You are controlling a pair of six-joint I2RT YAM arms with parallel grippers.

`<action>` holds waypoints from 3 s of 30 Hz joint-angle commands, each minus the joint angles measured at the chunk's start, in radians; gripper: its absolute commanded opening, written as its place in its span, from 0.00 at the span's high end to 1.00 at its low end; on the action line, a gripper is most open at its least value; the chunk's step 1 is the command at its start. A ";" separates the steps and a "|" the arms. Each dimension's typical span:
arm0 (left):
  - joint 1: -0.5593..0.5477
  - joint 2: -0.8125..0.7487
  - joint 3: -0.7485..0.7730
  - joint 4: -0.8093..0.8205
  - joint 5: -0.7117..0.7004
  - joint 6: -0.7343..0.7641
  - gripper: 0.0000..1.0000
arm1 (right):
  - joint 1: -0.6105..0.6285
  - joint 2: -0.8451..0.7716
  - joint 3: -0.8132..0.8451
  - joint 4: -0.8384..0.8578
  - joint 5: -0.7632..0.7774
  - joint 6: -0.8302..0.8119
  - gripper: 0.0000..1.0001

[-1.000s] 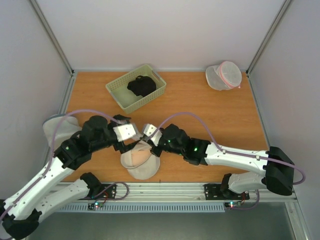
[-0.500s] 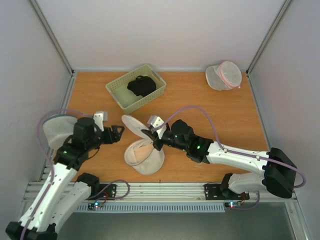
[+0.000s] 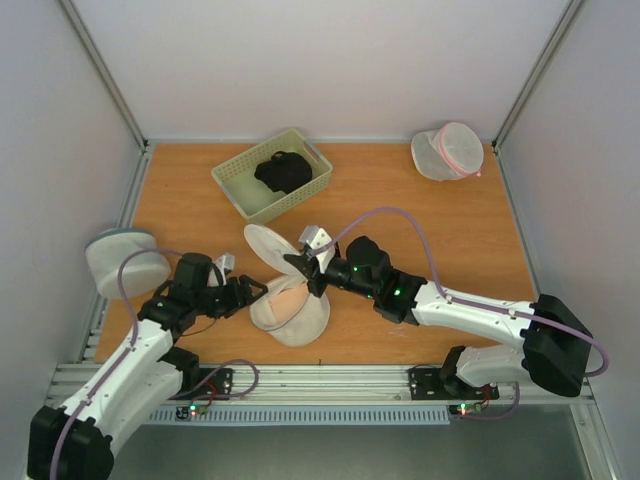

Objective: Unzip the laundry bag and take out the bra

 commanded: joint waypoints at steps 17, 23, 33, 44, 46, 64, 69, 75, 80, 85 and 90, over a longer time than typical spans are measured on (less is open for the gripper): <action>-0.039 -0.015 0.083 0.077 0.020 0.047 1.00 | -0.104 -0.025 -0.044 0.102 0.057 0.180 0.99; -0.040 -0.030 0.142 0.002 -0.066 0.192 0.99 | -0.160 -0.057 -0.116 0.039 0.289 0.491 0.99; -0.055 -0.024 0.103 0.040 -0.066 0.204 0.99 | -0.209 -0.015 -0.136 -0.184 0.287 0.839 0.80; -0.060 -0.027 0.078 0.090 -0.061 0.193 0.99 | -0.231 -0.136 -0.124 -0.454 0.516 0.909 0.15; -0.060 -0.031 0.071 0.109 -0.062 0.193 0.99 | -0.232 -0.186 -0.124 -0.519 0.566 0.920 0.07; -0.060 -0.053 0.058 0.125 -0.073 0.185 0.99 | 0.084 0.140 0.371 -0.709 -0.072 0.050 0.45; -0.060 -0.059 0.053 0.132 -0.074 0.180 0.99 | 0.084 0.262 0.412 -0.747 -0.065 0.149 0.53; -0.060 -0.064 0.054 0.129 -0.074 0.183 0.99 | 0.068 0.346 0.473 -0.798 -0.056 0.308 0.59; -0.060 -0.065 0.054 0.130 -0.073 0.184 0.99 | 0.049 0.365 0.453 -0.814 0.026 0.403 0.58; -0.060 -0.068 0.053 0.130 -0.072 0.183 0.99 | 0.051 0.347 0.455 -0.879 0.230 0.416 0.42; -0.060 -0.066 0.051 0.133 -0.072 0.181 0.99 | 0.050 0.380 0.450 -0.922 0.292 0.385 0.35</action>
